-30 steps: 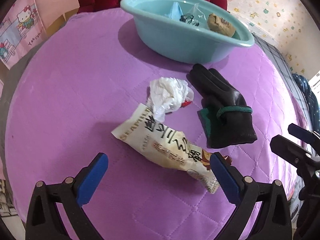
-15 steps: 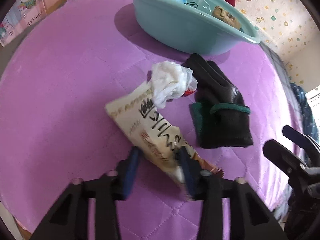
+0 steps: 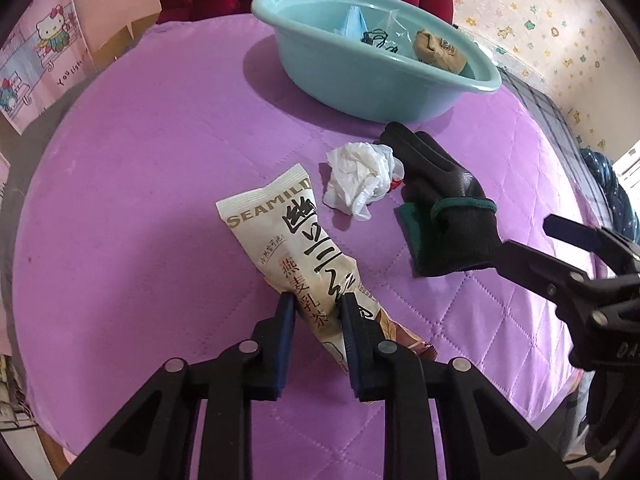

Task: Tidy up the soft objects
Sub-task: 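Grasp the SEAMILD wrapper with the left gripper while the right gripper grasps the black glove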

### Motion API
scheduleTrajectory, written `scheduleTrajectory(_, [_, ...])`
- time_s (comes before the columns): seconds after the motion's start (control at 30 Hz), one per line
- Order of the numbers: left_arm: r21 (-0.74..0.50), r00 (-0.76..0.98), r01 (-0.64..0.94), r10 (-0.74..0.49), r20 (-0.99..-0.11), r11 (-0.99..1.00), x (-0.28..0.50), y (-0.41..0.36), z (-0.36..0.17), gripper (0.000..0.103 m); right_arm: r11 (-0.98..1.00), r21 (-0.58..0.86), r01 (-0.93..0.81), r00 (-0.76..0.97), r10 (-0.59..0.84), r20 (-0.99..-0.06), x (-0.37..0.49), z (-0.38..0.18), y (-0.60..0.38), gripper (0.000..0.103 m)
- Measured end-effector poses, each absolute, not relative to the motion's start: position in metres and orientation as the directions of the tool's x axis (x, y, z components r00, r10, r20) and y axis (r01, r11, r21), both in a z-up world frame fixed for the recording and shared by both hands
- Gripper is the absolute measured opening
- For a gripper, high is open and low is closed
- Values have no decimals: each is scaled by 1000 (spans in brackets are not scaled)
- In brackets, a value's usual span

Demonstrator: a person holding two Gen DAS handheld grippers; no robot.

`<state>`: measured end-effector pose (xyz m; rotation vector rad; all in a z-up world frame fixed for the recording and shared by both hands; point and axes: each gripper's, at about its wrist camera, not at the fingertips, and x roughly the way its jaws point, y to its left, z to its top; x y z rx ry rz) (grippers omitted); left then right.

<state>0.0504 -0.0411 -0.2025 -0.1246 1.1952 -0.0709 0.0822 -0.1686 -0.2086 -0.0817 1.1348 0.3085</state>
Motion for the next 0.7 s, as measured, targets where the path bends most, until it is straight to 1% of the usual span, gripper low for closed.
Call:
scheduleTrajectory(0.2, [-121,392,-1,-111,-913,993,56,-26,-190,25,952,85,-295,372,197,-907,90,-211,-152,101])
scheduleTrajectory(0.3, [-118,398,4,-110,-911,993,56,-21,-187,25,952,77,-296,364,187,-913,95,-215,-143,91])
scheduleTrajectory(0.37, [-118,400,9,-111,-910,993,56,-18,-186,25,953,74,-293,347,178,-921,97,-220,-138,80])
scheduleTrajectory(0.4, [-117,401,13,-112,-909,993,56,-17,-185,25,954,69,-291,340,171,-925,98,-223,-137,76])
scheduleTrajectory(0.43, [-116,402,17,-113,-908,993,56,-16,-185,25,956,62,-287,329,159,-931,99,-226,-135,64])
scheduleTrajectory(0.47, [-119,404,19,-116,-908,993,56,-15,-185,25,957,58,-284,324,152,-934,99,-228,-134,49])
scheduleTrajectory(0.5, [-121,404,22,-119,-907,992,56,-15,-185,25,959,57,-279,323,150,-934,98,-228,-134,39])
scheduleTrajectory(0.53, [-121,405,26,-121,-906,992,57,-16,-186,25,960,62,-274,330,154,-931,97,-226,-134,24])
scheduleTrajectory(0.6, [-120,409,31,-123,-904,992,56,-13,-185,25,961,48,-271,345,144,-927,95,-222,-134,13])
scheduleTrajectory(0.7, [-126,413,36,-130,-901,991,58,-13,-185,25,965,58,-255,346,147,-927,93,-218,-136,11])
